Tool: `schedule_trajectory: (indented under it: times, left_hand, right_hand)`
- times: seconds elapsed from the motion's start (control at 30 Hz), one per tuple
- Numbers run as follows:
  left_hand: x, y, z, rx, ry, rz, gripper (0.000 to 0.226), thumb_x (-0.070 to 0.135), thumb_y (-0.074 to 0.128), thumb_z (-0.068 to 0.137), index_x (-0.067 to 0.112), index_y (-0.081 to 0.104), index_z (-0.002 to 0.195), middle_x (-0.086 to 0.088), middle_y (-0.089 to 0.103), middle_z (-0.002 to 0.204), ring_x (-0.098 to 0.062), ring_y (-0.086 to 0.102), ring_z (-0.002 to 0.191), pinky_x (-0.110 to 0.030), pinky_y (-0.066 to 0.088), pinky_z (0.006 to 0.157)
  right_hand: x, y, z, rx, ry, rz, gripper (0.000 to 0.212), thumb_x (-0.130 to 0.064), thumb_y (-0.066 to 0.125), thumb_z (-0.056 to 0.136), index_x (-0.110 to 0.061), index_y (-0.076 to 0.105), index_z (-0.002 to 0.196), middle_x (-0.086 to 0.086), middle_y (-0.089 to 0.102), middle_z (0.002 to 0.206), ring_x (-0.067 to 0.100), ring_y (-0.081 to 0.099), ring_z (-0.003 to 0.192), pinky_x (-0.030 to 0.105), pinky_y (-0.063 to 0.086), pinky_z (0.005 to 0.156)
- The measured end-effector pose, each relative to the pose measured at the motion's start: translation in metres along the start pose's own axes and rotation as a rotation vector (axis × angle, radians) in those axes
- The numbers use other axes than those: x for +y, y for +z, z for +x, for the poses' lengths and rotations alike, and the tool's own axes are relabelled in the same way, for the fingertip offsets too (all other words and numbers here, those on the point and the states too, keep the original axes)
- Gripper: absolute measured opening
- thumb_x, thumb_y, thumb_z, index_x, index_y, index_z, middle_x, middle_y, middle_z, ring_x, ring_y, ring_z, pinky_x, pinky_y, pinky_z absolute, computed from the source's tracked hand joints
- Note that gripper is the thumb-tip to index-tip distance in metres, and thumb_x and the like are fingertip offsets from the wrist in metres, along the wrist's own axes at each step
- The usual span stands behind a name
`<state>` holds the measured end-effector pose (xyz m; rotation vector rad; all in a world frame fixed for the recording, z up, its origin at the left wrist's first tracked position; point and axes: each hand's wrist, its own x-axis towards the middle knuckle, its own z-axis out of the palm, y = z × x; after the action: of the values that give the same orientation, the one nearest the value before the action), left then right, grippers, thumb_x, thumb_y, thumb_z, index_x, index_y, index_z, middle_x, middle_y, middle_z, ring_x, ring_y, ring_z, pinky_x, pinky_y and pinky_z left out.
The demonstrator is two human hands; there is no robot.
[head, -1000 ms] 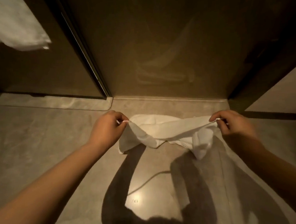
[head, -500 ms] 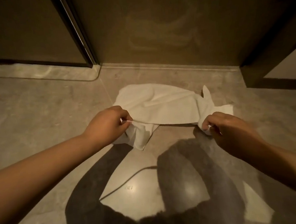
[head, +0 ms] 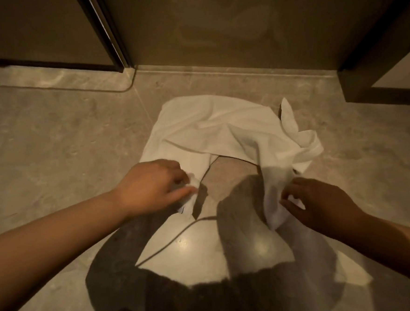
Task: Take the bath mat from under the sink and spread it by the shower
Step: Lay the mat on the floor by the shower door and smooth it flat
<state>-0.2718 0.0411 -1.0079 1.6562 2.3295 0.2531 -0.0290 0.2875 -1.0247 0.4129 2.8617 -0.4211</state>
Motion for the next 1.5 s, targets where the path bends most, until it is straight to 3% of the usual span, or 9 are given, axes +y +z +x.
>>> schedule_trajectory:
  times: [0.07,0.13,0.33,0.4,0.5,0.73,0.93,1.2,1.5]
  left_hand:
    - [-0.006,-0.004,0.014,0.122,-0.084,-0.063,0.033,0.052,0.045,0.088,0.027,0.067,0.092,0.007,0.062,0.088,-0.013,0.058,0.079,-0.027,0.044,0.059]
    - [-0.018,-0.001,0.031,0.208,-0.179,-0.103,0.022,0.037,0.053,0.090,0.023,0.067,0.100,0.001,0.063,0.097,-0.017,0.059,0.088,-0.027,0.039,0.066]
    - [-0.051,0.029,0.065,0.096,-0.400,-0.169,0.045,0.023,0.052,0.093,0.014,0.044,0.136,-0.015,0.051,0.131,-0.032,0.048,0.118,-0.036,0.037,0.096]
    - [-0.055,0.035,0.072,0.082,-0.422,-0.193,0.045,0.020,0.052,0.092,0.013,0.044,0.136,-0.016,0.052,0.128,-0.033,0.049,0.116,-0.038,0.039,0.094]
    - [-0.057,0.040,0.080,0.116,-0.456,-0.216,0.037,0.019,0.055,0.090,0.011,0.052,0.126,-0.015,0.056,0.116,-0.033,0.052,0.108,-0.041,0.043,0.090]
    - [-0.059,0.046,0.092,0.095,-0.549,-0.241,0.038,0.036,0.056,0.090,0.012,0.056,0.120,-0.010,0.059,0.108,-0.029,0.053,0.103,-0.041,0.044,0.086]
    - [-0.052,0.046,0.093,0.105,-0.489,-0.219,0.015,0.025,0.059,0.088,0.010,0.057,0.088,-0.005,0.055,0.082,-0.026,0.052,0.079,-0.031,0.031,0.063]
    - [-0.024,0.029,0.061,0.178,-0.313,-0.308,0.033,0.033,0.066,0.084,0.022,0.056,0.113,0.003,0.058,0.083,-0.014,0.052,0.075,-0.028,0.035,0.067]
    - [0.015,0.026,0.036,0.099,-0.157,-0.342,0.032,0.042,0.063,0.083,0.030,0.054,0.111,0.011,0.058,0.085,-0.005,0.055,0.072,-0.026,0.045,0.065]
  right_hand:
    - [-0.004,-0.009,0.018,0.176,0.002,0.078,0.020,-0.040,0.058,0.083,-0.023,0.065,0.091,-0.005,0.060,0.084,0.011,0.056,0.071,0.025,0.042,0.056]
    - [-0.007,-0.017,0.042,0.274,0.020,0.131,0.022,-0.036,0.064,0.082,-0.019,0.063,0.097,-0.003,0.059,0.091,0.011,0.054,0.076,0.023,0.038,0.062]
    - [-0.013,-0.004,0.087,0.191,0.072,0.145,0.047,-0.038,0.068,0.082,-0.015,0.054,0.121,0.007,0.057,0.116,0.024,0.054,0.105,0.035,0.046,0.084]
    - [-0.014,0.004,0.093,0.164,0.077,0.123,0.049,-0.042,0.066,0.082,-0.018,0.054,0.123,0.005,0.056,0.116,0.024,0.052,0.106,0.036,0.046,0.085]
    - [-0.013,0.010,0.100,0.176,0.085,0.085,0.036,-0.038,0.063,0.085,-0.019,0.060,0.114,0.003,0.059,0.106,0.023,0.053,0.099,0.036,0.047,0.078]
    - [-0.007,0.014,0.102,0.185,0.078,0.071,0.019,-0.034,0.056,0.090,-0.019,0.065,0.099,0.000,0.063,0.094,0.018,0.053,0.087,0.034,0.046,0.069]
    - [-0.002,0.010,0.098,0.213,0.078,0.086,0.017,-0.029,0.054,0.092,-0.018,0.065,0.100,0.000,0.064,0.095,0.018,0.053,0.086,0.033,0.046,0.070]
    - [0.023,-0.007,0.070,0.263,0.041,0.075,0.008,-0.022,0.055,0.091,-0.019,0.063,0.092,0.002,0.063,0.089,0.022,0.055,0.083,0.033,0.044,0.070]
    - [0.046,-0.028,0.036,0.195,-0.023,-0.057,0.010,-0.017,0.054,0.089,-0.017,0.061,0.096,0.005,0.064,0.090,0.024,0.056,0.076,0.041,0.053,0.063]
